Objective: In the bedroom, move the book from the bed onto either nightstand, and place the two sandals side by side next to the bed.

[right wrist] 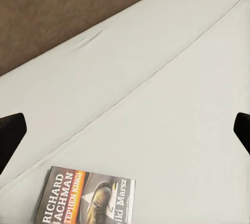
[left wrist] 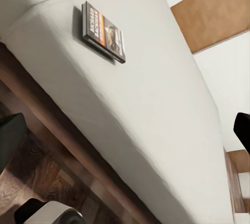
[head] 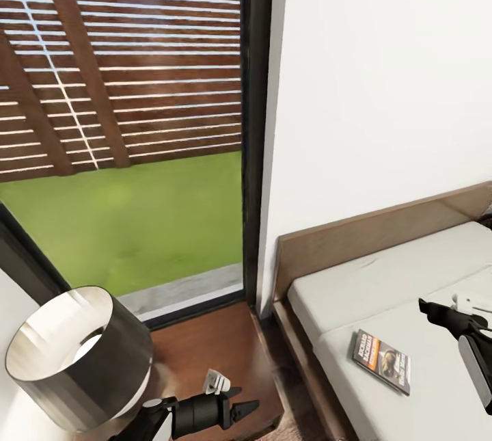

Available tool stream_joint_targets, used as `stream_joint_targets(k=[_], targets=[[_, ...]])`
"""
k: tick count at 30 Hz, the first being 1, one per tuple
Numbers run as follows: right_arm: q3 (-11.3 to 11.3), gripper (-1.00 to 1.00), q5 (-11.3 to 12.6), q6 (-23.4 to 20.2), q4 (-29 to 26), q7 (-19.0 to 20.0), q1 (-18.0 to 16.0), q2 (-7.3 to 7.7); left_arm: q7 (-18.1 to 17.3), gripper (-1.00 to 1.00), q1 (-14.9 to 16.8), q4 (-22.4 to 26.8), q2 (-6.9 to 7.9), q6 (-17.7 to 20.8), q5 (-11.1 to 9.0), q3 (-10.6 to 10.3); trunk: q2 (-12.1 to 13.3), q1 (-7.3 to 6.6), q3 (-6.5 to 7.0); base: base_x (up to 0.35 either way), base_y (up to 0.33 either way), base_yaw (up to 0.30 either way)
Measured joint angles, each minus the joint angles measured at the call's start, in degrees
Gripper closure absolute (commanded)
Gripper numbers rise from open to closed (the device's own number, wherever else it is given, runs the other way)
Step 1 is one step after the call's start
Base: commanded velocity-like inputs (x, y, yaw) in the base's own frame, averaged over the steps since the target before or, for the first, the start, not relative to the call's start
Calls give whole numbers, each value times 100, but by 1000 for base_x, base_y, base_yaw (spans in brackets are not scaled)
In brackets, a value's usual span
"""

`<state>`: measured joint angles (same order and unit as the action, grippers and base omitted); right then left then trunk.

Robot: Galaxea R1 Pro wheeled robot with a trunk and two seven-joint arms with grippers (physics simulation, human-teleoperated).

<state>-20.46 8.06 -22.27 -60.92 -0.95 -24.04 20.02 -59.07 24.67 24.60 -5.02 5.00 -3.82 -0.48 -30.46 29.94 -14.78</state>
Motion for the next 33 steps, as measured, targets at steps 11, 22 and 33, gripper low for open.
stream_joint_targets(k=[11, 22, 33], targets=[[-1, -100, -9, 4, 9, -25, 6, -8, 0, -100, 0, 2, 0, -1, -1, -2, 0, 0, -72, 0, 0, -21], [7, -100, -9, 5, 9, -32, 8, -8, 0, -100, 0, 1, 0, -2, 0, -4, 0, 0, -160, 0, 0, 0], [8, -100, -9, 5, 18, -32, 8, -10, 0, -100, 0, 2, 0, -2, 0, -6, 0, 0, -261, 0, 0, 0]])
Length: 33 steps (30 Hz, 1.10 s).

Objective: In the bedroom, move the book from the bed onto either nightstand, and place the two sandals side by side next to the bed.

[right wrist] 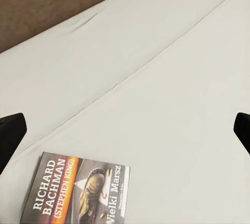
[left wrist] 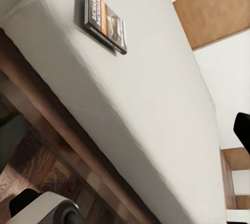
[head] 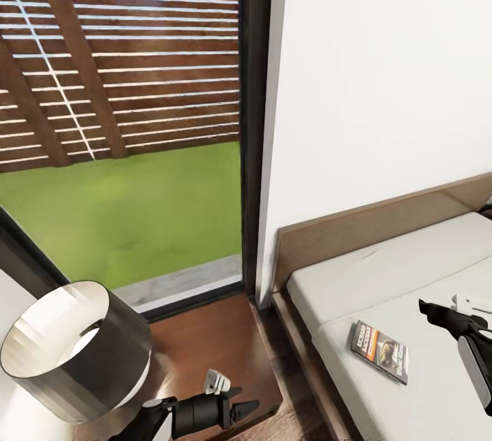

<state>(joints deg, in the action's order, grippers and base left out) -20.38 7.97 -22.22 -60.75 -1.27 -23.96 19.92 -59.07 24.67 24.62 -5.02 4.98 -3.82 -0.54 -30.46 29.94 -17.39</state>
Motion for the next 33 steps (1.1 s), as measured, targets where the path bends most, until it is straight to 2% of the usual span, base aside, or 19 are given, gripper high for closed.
stream_joint_targets(k=[33], targets=[[0, -100, 0, 0, 1, -1, 0, -1, -9, -100, 0, 3, 0, 1, 0, 0, 0, 0, -301, 0, 0, 0]])
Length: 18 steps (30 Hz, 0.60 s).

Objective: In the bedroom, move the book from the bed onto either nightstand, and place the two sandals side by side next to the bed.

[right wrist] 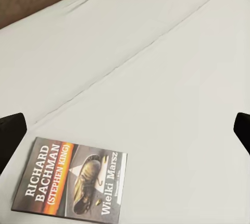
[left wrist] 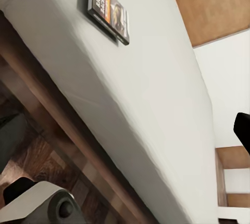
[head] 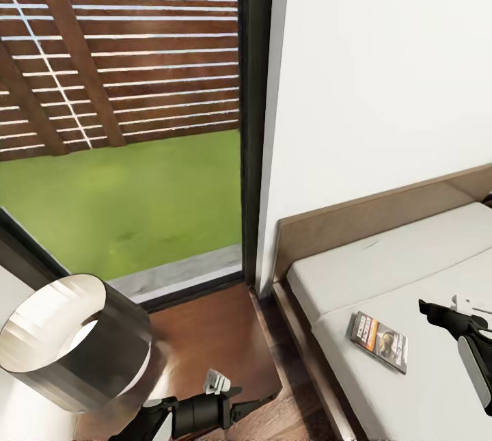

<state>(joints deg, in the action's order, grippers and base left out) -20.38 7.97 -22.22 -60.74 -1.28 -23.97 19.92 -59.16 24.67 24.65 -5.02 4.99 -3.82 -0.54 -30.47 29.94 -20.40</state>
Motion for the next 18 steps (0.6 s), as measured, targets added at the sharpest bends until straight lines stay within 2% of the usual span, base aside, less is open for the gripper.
stream_joint_targets(k=[18], targets=[[0, -100, 0, 0, 9, 0, 0, 0, -16, -100, 0, -1, 8, 2, -8, 16, 0, 0, -164, 0, 0, 0]])
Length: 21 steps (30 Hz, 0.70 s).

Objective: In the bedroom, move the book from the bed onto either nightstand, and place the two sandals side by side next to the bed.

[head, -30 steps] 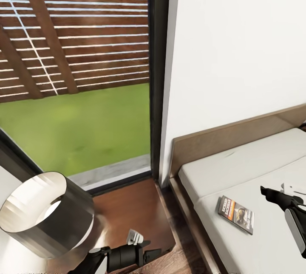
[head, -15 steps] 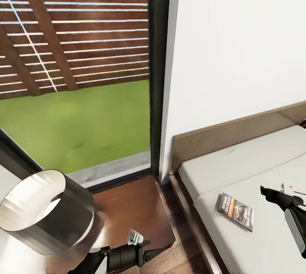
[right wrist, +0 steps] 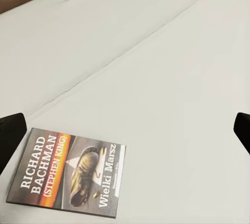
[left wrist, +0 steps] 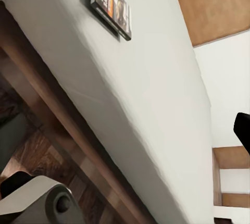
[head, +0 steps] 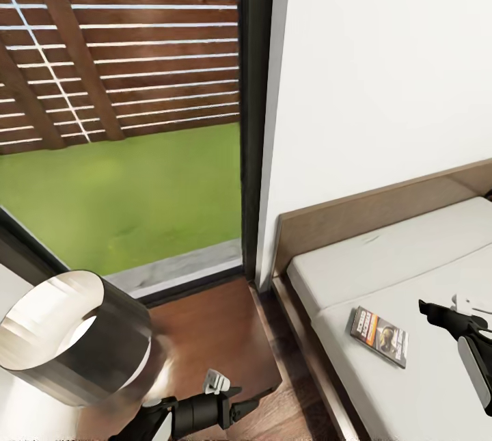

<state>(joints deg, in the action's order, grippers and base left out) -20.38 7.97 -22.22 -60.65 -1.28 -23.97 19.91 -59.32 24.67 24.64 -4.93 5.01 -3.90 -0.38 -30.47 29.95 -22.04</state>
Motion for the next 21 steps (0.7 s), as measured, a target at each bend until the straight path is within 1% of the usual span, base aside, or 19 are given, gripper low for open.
stream_joint_targets(k=[9, 11, 12, 13, 15, 16, 17, 19, 21], targets=[[0, -100, -8, 0, 3, -4, 0, -14, 0, -100, 0, 42, 10, 4, -30, 18, 0, 0, -82, 0, 0, 0], [0, -100, -8, 0, 2, -2, 0, -14, 0, -100, 5, 177, 15, 29, -171, 22, 0, 0, -100, 0, 0, 0], [0, -100, -9, 0, 3, -4, 0, -15, -1, -100, 13, 399, 19, 256, -404, 20, 0, 0, -109, 0, 0, 0], [0, -100, -9, 0, 2, -3, 0, -15, -3, -100, 15, 554, 23, 451, -507, 18, 0, 0, -118, 0, 0, 0], [0, -100, -9, 0, 1, -2, 0, -15, -5, -100, 17, 811, 48, 727, -610, 17, 0, 0, -137, 0, 0, 0], [0, -100, -9, 0, 2, -3, 0, -15, -9, -100, 18, 1037, 95, 909, -672, 17, 0, 0, -146, 0, 0, 0], [0, -100, -9, 0, 5, -3, 0, -15, -19, -100, 18, 1185, 122, 1010, -708, 16, 0, 0, -155, 0, 0, 0], [0, -100, -9, 0, 7, -5, 0, -15, -112, -100, 18, 1263, 136, 1064, -736, 15, 0, 0, -173, 0, 0, 0], [0, -100, -9, 0, 7, -6, 0, -15, -314, -100, 18, 1296, 143, 1090, -771, 12, 0, 0, -192, 0, 0, 0]])
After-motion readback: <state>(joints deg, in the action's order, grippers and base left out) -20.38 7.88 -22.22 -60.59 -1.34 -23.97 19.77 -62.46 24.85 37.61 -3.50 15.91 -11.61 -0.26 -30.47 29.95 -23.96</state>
